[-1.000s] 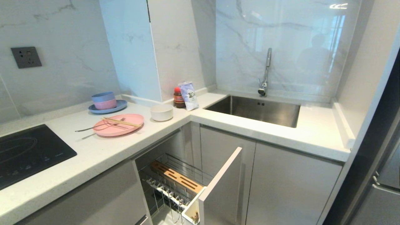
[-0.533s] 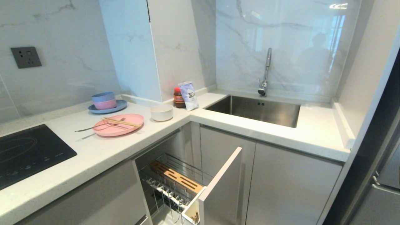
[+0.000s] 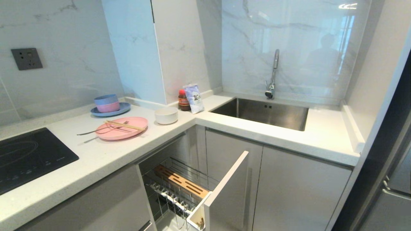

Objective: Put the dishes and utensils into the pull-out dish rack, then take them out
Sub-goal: Pick up the chopsticks and place it in the cupboard

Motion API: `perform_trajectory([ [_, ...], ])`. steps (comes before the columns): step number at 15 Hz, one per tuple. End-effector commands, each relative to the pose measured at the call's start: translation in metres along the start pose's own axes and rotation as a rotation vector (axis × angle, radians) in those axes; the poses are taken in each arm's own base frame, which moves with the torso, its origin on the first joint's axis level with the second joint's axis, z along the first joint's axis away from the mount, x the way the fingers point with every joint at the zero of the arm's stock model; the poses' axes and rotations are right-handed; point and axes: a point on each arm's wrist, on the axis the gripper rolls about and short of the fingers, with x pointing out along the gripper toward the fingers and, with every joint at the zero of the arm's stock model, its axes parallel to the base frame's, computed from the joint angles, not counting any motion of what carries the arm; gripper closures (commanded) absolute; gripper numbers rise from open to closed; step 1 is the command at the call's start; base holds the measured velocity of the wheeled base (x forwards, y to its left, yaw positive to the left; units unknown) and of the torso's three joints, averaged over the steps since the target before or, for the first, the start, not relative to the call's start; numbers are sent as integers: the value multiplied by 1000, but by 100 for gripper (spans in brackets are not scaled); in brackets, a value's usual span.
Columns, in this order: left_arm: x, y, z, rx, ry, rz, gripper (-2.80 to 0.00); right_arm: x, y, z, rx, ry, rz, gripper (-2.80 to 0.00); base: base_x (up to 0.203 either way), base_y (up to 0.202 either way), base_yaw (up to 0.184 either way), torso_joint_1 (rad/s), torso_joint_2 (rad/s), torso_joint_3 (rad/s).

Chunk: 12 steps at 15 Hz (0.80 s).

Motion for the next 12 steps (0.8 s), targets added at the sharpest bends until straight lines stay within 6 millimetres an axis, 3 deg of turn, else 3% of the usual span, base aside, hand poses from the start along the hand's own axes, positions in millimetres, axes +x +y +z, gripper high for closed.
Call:
perform_trajectory([
  [1, 2, 0, -7, 0, 27, 3, 0, 0, 0, 0, 0, -1, 0, 0, 0, 0, 0, 0, 0, 0],
  [12, 2, 0, -7, -33, 24, 8, 0, 0, 0, 0, 0, -1, 0, 0, 0, 0, 0, 0, 0, 0],
])
